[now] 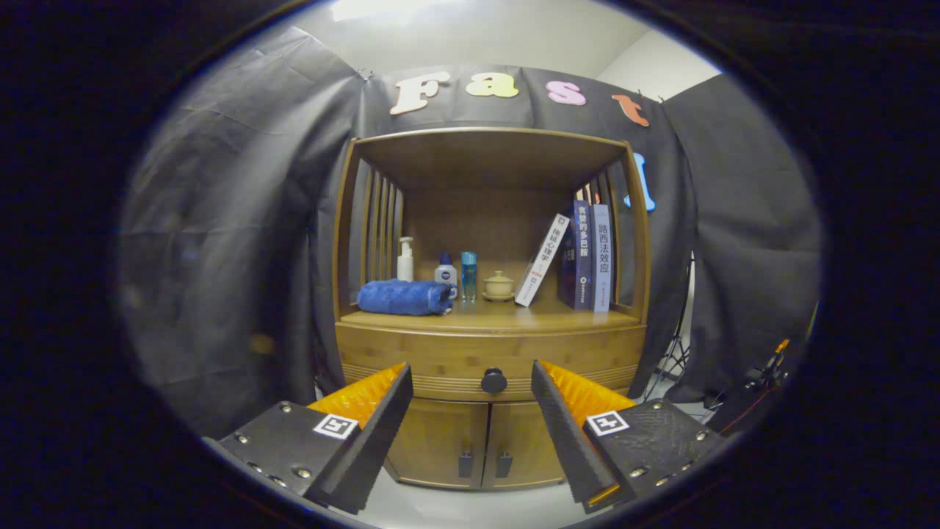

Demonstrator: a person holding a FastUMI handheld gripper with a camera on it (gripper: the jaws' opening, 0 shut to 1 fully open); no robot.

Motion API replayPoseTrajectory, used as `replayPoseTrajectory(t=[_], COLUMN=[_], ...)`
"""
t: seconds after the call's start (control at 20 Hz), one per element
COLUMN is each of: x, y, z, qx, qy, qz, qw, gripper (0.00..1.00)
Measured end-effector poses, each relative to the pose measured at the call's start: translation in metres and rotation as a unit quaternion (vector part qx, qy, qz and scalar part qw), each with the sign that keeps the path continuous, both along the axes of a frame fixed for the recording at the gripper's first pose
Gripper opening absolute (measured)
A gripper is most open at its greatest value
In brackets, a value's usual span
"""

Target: Pull open the drawer, take out the items inside it, and place them on the countertop above the cabinet.

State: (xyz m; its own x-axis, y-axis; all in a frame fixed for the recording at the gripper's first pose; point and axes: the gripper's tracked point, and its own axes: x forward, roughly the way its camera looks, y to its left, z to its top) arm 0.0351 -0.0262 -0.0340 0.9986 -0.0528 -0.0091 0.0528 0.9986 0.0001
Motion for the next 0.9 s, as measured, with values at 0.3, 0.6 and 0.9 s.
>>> replayPoseTrajectory(t=[0.3, 0.6, 0.9], x=[0.040, 0.089, 0.145], y=[-0.005, -0.002, -0.009], z=[-0.032, -0.067, -0.080], qx=[-0.002, 0.009, 0.025], qy=[0.028, 0.057, 0.065], qz=[0.000, 0.006, -0.008], qw=[1.000, 0.998, 0.998], gripper=[0.98, 0.98, 0.98])
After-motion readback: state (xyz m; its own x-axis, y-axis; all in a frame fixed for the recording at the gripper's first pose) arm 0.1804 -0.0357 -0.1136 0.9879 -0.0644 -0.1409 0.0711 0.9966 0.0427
